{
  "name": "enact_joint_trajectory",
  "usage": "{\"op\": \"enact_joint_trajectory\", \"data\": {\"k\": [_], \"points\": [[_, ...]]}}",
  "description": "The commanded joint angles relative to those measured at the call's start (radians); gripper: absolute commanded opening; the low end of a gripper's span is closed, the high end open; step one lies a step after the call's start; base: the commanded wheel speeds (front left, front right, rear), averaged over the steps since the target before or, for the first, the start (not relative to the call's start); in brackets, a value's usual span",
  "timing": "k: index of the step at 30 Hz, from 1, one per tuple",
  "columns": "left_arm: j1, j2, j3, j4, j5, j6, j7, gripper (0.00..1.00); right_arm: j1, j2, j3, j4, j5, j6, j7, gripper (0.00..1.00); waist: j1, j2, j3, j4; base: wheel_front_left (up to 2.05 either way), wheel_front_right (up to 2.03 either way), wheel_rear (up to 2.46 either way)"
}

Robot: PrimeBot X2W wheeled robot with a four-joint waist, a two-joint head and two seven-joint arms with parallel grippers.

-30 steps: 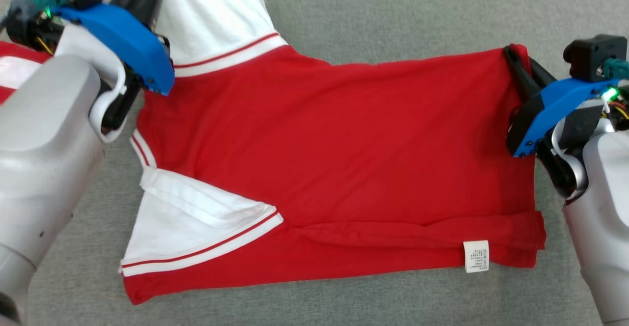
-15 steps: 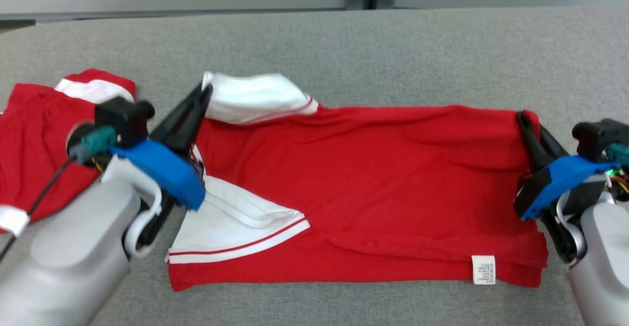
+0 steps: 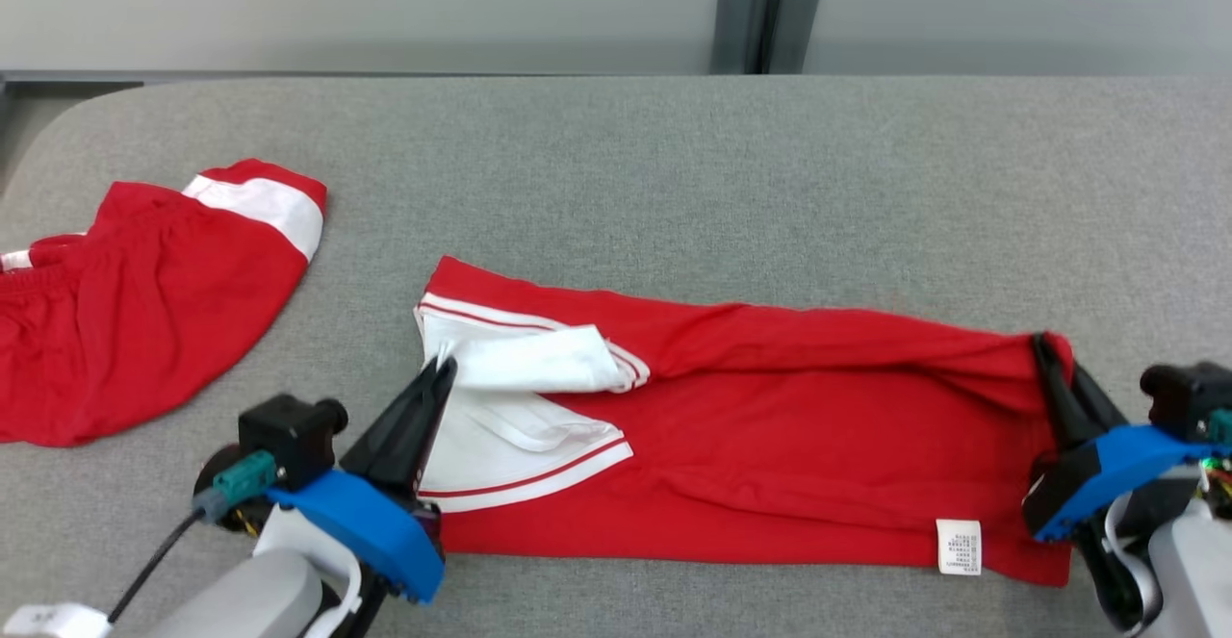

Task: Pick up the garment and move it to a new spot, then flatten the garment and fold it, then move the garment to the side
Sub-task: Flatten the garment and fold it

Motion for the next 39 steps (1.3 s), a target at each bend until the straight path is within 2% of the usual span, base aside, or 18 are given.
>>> {"op": "enact_joint_trajectory", "data": {"k": [1, 5, 6, 7, 8, 9, 13, 16, 19, 22, 29, 35, 38, 39], "points": [[0.026, -0.003, 0.005, -0.004, 0.001, 0.007, -0.004, 0.0, 0.033, 0.009, -0.005, -0.01, 0.011, 0.0, -0.008, 0.0, 0.0001, 0.0, -0.008, 0.0, 0.0, 0.0, 0.0], [0.077, -0.014, 0.028, -0.001, 0.009, 0.016, -0.005, 0.0, 0.088, 0.027, -0.016, -0.032, 0.024, 0.0, -0.004, 0.0, 0.0001, 0.0, -0.026, 0.002, 0.0, 0.0, 0.0], [0.087, -0.021, 0.038, 0.003, 0.007, 0.021, -0.005, 0.0, 0.099, 0.029, -0.021, -0.038, 0.023, 0.0, -0.004, 0.34, 0.0001, 0.0, -0.03, 0.002, 0.0, 0.0, 0.0], [0.094, -0.025, 0.046, 0.007, 0.018, 0.023, -0.005, 0.38, 0.108, 0.036, -0.026, -0.042, 0.028, 0.0, -0.005, 1.0, 0.0001, 0.0, -0.034, 0.002, 0.0, 0.0, 0.0], [0.105, -0.035, 0.065, 0.008, 0.025, 0.029, -0.005, 0.9, 0.117, 0.043, -0.029, -0.049, 0.031, 0.0, -0.009, 1.0, 0.0001, 0.0, -0.038, 0.002, 0.0, 0.0, 0.0], [0.115, -0.045, 0.085, 0.006, 0.036, 0.033, -0.005, 1.0, 0.125, 0.045, -0.03, -0.058, 0.034, 0.0, -0.015, 1.0, 0.0001, 0.0, -0.042, 0.002, 0.0, 0.0, 0.0], [0.162, -0.079, 0.191, -0.01, 0.101, 0.046, -0.005, 1.0, 0.151, 0.049, -0.04, -0.119, 0.046, 0.0, -0.038, 1.0, 0.0001, 0.0, -0.053, -0.001, 0.0, 0.0, 0.0], [0.206, -0.119, 0.304, -0.035, 0.176, 0.054, -0.005, 1.0, 0.157, 0.057, -0.071, -0.176, 0.052, 0.0, -0.047, 1.0, 0.0001, 0.0, -0.055, -0.003, 0.0, 0.0, 0.0], [0.244, -0.17, 0.431, -0.068, 0.263, 0.059, -0.005, 1.0, 0.156, 0.067, -0.115, -0.191, 0.035, 0.0, -0.015, 1.0, 0.0001, 0.0, -0.053, -0.003, 0.0, 0.0, 0.0], [0.281, -0.231, 0.545, -0.094, 0.351, 0.046, -0.005, 1.0, 0.152, 0.095, -0.158, -0.173, 0.017, 0.0, 0.028, 1.0, 0.0001, 0.0, -0.049, 0.001, 0.0, 0.0, 0.0], [0.323, -0.357, 0.727, -0.095, 0.507, -0.026, -0.005, 1.0, 0.151, 0.151, -0.204, -0.089, -0.025, 0.0, 0.077, 1.0, 0.0001, 0.0, -0.032, 0.003, 0.0, 0.0, 0.0], [0.339, -0.431, 0.838, -0.065, 0.601, -0.092, -0.005, 1.0, 0.137, 0.176, -0.192, 0.028, -0.036, 0.0, 0.084, 1.0, 0.0001, 0.0, -0.022, -0.002, 0.0, 0.0, 0.0], [0.342, -0.451, 0.87, -0.058, 0.629, -0.109, -0.005, 1.0, 0.14, 0.187, -0.168, 0.063, -0.028, 0.0, 0.085, 1.0, 0.0001, 0.0, -0.02, -0.001, 0.0, 0.0, 0.0], [0.342, -0.465, 0.896, -0.052, 0.656, -0.123, -0.005, 1.0, 0.138, 0.199, -0.148, 0.082, -0.015, 0.001, 0.079, 0.56, 0.0001, 0.0, -0.018, -0.003, 0.0, 0.0, 0.0]]}}
